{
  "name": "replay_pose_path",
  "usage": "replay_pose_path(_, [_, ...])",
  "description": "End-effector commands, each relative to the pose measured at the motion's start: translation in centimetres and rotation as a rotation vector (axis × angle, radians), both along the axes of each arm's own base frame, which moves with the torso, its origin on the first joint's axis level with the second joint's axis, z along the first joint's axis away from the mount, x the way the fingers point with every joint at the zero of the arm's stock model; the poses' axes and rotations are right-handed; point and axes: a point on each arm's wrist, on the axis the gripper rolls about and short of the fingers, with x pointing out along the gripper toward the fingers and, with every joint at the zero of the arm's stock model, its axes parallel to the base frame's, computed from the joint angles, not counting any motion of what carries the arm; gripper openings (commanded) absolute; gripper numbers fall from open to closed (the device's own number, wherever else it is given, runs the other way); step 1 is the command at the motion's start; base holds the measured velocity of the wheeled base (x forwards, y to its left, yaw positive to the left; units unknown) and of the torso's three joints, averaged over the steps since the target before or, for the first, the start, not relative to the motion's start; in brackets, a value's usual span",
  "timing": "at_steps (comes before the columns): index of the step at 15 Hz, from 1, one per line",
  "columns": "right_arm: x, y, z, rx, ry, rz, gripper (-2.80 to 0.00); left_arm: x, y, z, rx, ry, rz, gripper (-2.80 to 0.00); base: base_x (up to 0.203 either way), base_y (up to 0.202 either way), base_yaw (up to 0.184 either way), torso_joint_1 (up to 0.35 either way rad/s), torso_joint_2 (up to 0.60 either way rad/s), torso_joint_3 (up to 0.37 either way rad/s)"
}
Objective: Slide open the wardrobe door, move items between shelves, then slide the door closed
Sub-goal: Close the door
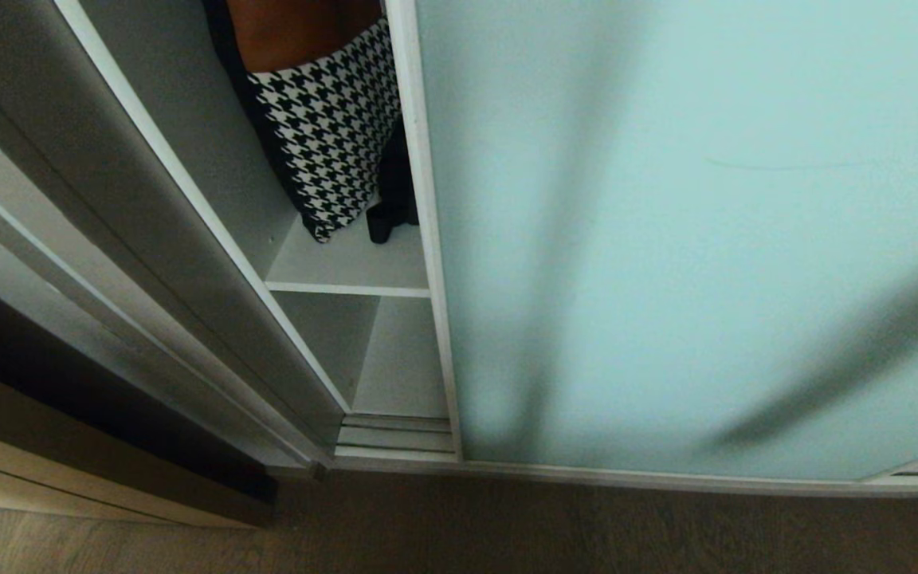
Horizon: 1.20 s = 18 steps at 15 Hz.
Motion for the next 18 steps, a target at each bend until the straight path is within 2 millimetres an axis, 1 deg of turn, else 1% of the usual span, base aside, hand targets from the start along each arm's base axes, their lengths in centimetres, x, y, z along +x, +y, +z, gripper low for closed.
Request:
replay_pose_path(1, [-1.1, -0.1, -2.7, -0.002, -0.018, 0.050, -2.80, 0.0, 0.0, 0.0, 0.001, 0.000, 0.000, -2.80, 0.000, 0.000, 0.000, 0.000, 0.00, 0.000])
replay_pose_path(3, [-2.2, -0.1, -5.1, -0.001, -0.053, 0.056, -2.80, 0.0, 0.0, 0.0, 0.002, 0.000, 0.000, -2.80, 0.000, 0.000, 0.000, 0.000, 0.00, 0.000])
replay_pose_path(4, [-2.0, -0.1, -6.6, 0.002, -0.028, 0.054, -2.80, 0.0, 0.0, 0.0, 0.000, 0.000, 0.000, -2.80, 0.000, 0.000, 0.000, 0.000, 0.00, 0.000])
replay_pose_path(6, [-0.7, -0.2, -8.3, 0.002, -0.041, 0.050, -2.80, 0.0, 0.0, 0.0, 0.001, 0.000, 0.000, -2.80, 0.000, 0.000, 0.000, 0.000, 0.00, 0.000])
replay_pose_path(7, [-0.3, -0.2, -8.4, -0.002, -0.121, 0.039, -2.80, 0.0, 0.0, 0.0, 0.002, 0.000, 0.000, -2.80, 0.000, 0.000, 0.000, 0.000, 0.00, 0.000])
replay_pose_path(8, [0.1, -0.2, -8.8, -0.002, -0.150, 0.015, -2.80, 0.0, 0.0, 0.0, 0.002, 0.000, 0.000, -2.80, 0.000, 0.000, 0.000, 0.000, 0.00, 0.000])
replay_pose_path(10, [0.2, -0.3, -9.4, 0.011, -0.099, -0.027, -2.80, 0.0, 0.0, 0.0, 0.000, 0.000, 0.000, -2.80, 0.000, 0.000, 0.000, 0.000, 0.00, 0.000])
replay_pose_path(18, [0.2, -0.3, -9.4, 0.016, -0.109, -0.032, -2.80, 0.0, 0.0, 0.0, 0.002, 0.000, 0.000, -2.80, 0.000, 0.000, 0.000, 0.000, 0.00, 0.000])
